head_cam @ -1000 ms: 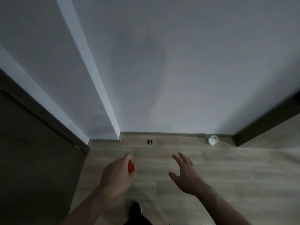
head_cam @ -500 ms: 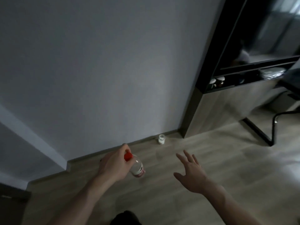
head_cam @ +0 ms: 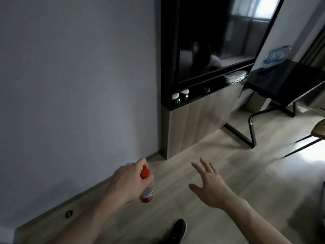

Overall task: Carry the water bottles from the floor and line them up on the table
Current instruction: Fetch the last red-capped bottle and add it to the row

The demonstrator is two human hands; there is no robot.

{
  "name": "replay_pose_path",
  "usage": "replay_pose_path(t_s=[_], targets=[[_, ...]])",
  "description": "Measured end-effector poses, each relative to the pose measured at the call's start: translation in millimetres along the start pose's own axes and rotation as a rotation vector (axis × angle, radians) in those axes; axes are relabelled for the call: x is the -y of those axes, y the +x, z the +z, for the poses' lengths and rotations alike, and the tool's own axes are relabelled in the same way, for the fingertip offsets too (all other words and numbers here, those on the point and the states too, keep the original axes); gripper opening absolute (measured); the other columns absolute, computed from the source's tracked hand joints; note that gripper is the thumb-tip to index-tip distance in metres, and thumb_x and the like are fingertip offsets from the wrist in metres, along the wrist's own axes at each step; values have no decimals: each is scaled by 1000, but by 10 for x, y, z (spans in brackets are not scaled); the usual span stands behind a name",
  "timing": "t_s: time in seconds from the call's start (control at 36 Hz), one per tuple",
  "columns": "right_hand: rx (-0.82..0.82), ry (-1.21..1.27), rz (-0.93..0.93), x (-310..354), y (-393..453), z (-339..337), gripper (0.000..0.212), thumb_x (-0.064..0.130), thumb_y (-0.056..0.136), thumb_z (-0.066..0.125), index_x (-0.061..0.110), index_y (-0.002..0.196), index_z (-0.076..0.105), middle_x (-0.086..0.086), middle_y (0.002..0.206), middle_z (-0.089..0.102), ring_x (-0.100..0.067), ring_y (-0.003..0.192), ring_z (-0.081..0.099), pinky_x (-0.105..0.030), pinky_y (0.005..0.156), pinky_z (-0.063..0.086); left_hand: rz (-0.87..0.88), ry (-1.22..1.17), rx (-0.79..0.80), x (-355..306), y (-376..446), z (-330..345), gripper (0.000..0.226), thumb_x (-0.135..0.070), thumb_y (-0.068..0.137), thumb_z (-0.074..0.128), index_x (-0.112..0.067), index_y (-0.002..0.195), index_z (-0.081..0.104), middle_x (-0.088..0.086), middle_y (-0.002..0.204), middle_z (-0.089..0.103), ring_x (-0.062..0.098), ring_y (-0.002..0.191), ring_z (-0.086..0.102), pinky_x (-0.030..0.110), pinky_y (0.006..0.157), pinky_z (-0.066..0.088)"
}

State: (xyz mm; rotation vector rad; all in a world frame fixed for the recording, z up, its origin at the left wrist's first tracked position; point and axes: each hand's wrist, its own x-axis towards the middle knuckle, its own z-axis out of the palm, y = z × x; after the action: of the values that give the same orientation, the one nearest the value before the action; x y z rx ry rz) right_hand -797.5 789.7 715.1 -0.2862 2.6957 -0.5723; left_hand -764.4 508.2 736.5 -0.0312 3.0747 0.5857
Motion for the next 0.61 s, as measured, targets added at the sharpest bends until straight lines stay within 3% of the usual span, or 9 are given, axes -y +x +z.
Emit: replay_pose_path(t_s=[0.17,0.36,0.61], targets=[[-10,-10,65,-609,539,-596,80,55,92,54,38,156,9,6,166,-8,-27,153,-8,-46,123,13,29,-24,21,-625,946,174,34,-63,82,54,-32,90,43,-7,74,60,18,72,59,33,62,44],[-84,-3,171,-1432,944,-1332,78,54,93,53,38,157,10,6,166,-4,-26,153,-5,-44,123,12,181,-16,62,-1528,2107,463,33,-63,85,52,-32,87,40,-6,74,62,19,70,58,33,59,40],[-167,48,293,-2757,1183,-2157,78,54,93,55,38,156,12,7,166,-3,-25,153,-4,-42,123,14,328,-18,89,-2959,3260,969,40,-70,77,49,-33,90,40,-5,79,66,28,79,64,35,65,50]])
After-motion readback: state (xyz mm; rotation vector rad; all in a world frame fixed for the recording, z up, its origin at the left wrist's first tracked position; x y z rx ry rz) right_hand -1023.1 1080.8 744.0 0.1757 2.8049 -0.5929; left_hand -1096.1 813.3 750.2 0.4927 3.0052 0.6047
